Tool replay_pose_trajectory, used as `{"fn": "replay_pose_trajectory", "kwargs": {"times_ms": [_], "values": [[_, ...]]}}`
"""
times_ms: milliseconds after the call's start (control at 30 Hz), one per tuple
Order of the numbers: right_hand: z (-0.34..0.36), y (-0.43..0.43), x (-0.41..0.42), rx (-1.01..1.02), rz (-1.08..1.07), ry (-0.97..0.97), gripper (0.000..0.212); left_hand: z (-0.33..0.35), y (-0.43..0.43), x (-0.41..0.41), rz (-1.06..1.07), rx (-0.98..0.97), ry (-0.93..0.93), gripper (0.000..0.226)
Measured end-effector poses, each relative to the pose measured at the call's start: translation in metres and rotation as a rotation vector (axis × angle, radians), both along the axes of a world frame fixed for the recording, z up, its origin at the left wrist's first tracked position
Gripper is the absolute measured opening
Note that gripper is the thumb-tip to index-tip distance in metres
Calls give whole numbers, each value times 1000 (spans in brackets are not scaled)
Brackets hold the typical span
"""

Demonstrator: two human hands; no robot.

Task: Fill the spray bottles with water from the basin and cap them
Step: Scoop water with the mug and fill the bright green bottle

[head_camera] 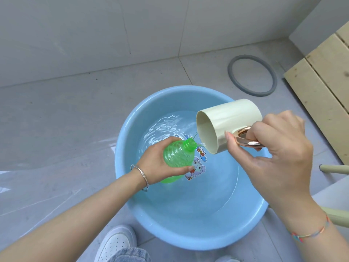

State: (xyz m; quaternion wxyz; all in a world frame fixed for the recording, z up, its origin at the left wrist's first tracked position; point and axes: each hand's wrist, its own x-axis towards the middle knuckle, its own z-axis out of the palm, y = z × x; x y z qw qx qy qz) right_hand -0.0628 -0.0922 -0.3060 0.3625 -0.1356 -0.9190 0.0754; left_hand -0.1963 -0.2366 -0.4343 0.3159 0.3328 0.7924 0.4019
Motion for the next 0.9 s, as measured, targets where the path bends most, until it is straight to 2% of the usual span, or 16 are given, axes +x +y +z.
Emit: {"fn": "replay_pose_trajectory", "kwargs": {"times_ms": [100,367,500,567,600,733,833,900], "values": [[0,-1,-1,57,42,9,37,-1,-1,0,2,2,2,68],[-7,-4,-4,240,161,8,36,-3,-1,1,9,-1,-3,69],[-12,-3,-2,184,134,41,37,-2,-2,1,15,6,-13,64],[-16,0,0,-10,16,88,38,0,-2,1,26,18,-17,61],[-20,1,2,-186,-83,126,39,0,-2,1,39,31,-30,61],[-43,8,6,-1229,-416,472,45,2,1,1,135,115,-104,66],[-67,4,7,-1623,-500,475,37,10,6,2,194,189,-162,55],[-79,-6,4,-1794,-481,413,40,14,8,3,200,233,-216,57]]}}
